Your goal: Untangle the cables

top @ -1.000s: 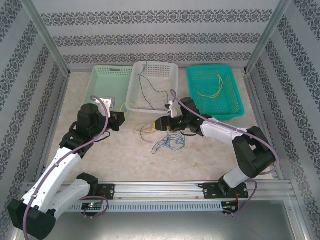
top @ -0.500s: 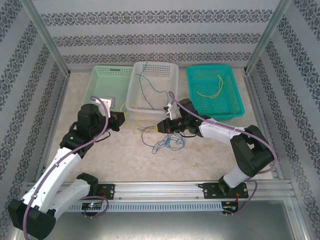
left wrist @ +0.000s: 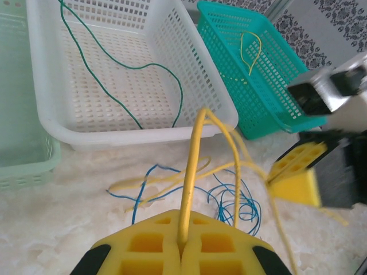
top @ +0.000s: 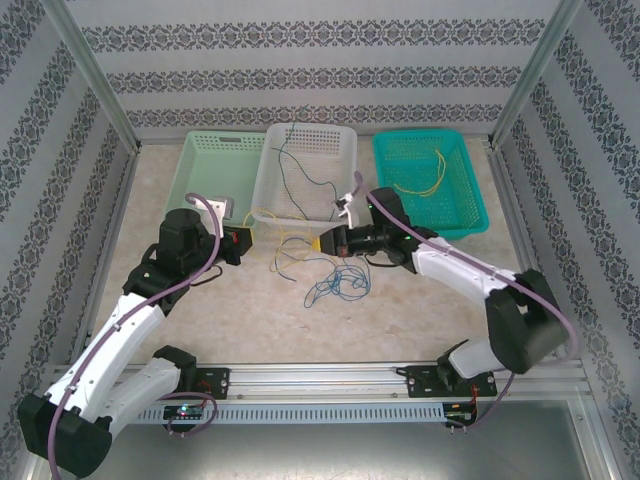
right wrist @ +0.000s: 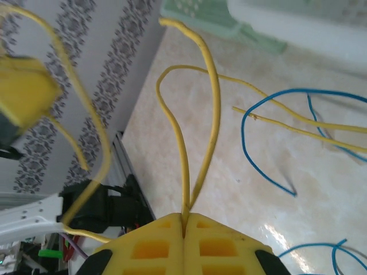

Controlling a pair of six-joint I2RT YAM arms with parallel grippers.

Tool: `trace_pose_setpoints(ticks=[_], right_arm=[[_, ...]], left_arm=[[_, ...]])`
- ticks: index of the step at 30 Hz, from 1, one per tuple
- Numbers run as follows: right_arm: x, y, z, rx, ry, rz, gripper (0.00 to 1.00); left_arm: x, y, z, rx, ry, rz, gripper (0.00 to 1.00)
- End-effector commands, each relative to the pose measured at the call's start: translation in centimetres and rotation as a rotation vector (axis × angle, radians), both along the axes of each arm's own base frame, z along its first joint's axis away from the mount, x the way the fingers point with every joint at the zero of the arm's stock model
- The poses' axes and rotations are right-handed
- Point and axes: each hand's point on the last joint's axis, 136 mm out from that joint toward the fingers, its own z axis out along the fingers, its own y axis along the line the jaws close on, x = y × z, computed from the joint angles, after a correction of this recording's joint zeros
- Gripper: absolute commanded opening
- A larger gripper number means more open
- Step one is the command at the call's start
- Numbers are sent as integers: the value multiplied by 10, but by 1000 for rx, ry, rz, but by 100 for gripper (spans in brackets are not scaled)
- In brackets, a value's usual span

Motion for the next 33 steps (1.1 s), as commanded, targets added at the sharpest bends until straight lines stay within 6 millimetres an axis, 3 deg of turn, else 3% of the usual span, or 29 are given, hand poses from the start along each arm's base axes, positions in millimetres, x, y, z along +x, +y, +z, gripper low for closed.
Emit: trace_pose_setpoints(ticks=[1, 5, 13, 20, 27, 33], right_arm=[[2, -9, 38, 73, -48, -20, 0], [0, -16, 58, 106, -62, -31, 0], [5, -27, 65, 139, -31, -57, 0], [-2, -42, 103, 207, -59, -52, 0], [-12, -61, 134, 268, -63, -77, 0], [-18, -65, 120, 237, -30, -97, 0]], left_arm=[[-5, -9, -6, 6, 1, -56, 2], [-4, -10, -10, 14, 14, -64, 2], [-4, -1, -37, 100, 87, -41, 2], [-5, 21, -82, 220, 221, 50, 0], [-1, 36, -100, 279, 279, 132, 0], [-2, 20, -91, 214, 244, 64, 2]])
